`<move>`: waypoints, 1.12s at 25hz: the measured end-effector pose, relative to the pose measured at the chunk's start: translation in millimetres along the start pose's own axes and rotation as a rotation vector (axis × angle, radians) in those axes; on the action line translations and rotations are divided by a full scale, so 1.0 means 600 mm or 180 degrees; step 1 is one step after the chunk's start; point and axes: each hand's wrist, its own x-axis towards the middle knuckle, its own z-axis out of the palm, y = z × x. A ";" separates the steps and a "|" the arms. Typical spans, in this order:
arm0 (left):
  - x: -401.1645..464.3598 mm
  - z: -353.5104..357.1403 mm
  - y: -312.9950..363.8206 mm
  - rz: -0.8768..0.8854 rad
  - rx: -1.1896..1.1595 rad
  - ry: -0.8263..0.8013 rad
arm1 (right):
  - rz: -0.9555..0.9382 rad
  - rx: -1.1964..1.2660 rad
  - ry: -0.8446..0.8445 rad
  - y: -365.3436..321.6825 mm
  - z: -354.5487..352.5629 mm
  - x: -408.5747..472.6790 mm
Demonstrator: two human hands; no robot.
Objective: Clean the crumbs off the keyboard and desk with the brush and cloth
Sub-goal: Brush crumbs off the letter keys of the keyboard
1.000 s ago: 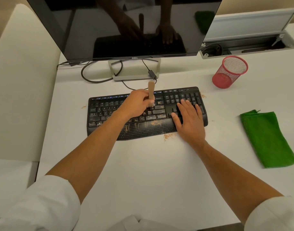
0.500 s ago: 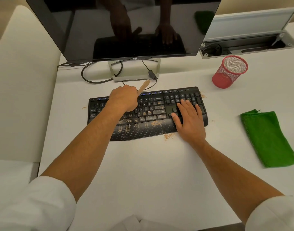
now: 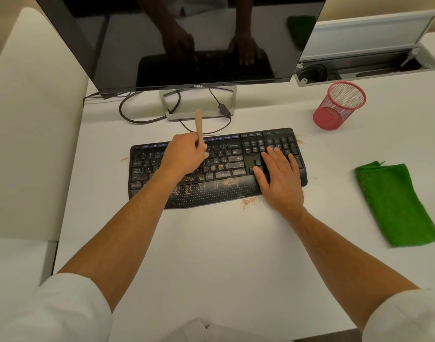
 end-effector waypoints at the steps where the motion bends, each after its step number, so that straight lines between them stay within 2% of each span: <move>1: 0.001 0.000 -0.002 -0.0098 0.0121 -0.0039 | 0.0001 0.0001 -0.0007 0.000 0.000 0.000; 4: 0.012 -0.012 0.001 -0.0555 0.0281 -0.0572 | -0.0011 -0.0029 0.0010 -0.001 -0.001 -0.001; 5: 0.017 -0.016 0.000 -0.0650 0.0192 -0.0589 | -0.0009 -0.0019 0.0005 0.000 -0.001 -0.001; 9: 0.017 -0.005 0.004 -0.0590 -0.0337 0.0204 | 0.0005 -0.0022 -0.0020 -0.002 -0.002 -0.001; 11: 0.005 0.007 0.007 -0.0511 -0.0209 0.0315 | 0.0000 0.0014 -0.0018 -0.001 -0.002 0.000; 14: 0.010 0.005 0.010 -0.0541 0.0158 -0.0315 | -0.0002 -0.0010 -0.0018 -0.001 -0.001 -0.001; 16: 0.015 -0.007 0.011 -0.0603 0.0080 -0.0600 | 0.0000 0.0007 -0.0026 0.000 -0.001 0.000; 17: 0.018 -0.009 0.012 -0.0549 -0.0042 -0.0531 | -0.0002 0.0012 -0.0027 0.000 -0.001 0.000; 21: 0.013 0.011 0.023 -0.0167 -0.0196 0.0266 | -0.0005 0.0014 0.0006 -0.001 -0.003 0.000; 24: 0.003 0.037 0.016 -0.0043 -0.0325 0.0364 | -0.0005 0.0026 -0.0052 -0.001 -0.003 -0.001; 26: -0.002 0.044 0.015 -0.0030 -0.0219 0.0160 | 0.0000 0.0009 -0.0084 -0.001 -0.004 0.000; 28: -0.001 0.030 0.026 -0.0193 -0.0019 -0.0278 | 0.0001 0.0009 -0.0098 0.000 -0.005 0.001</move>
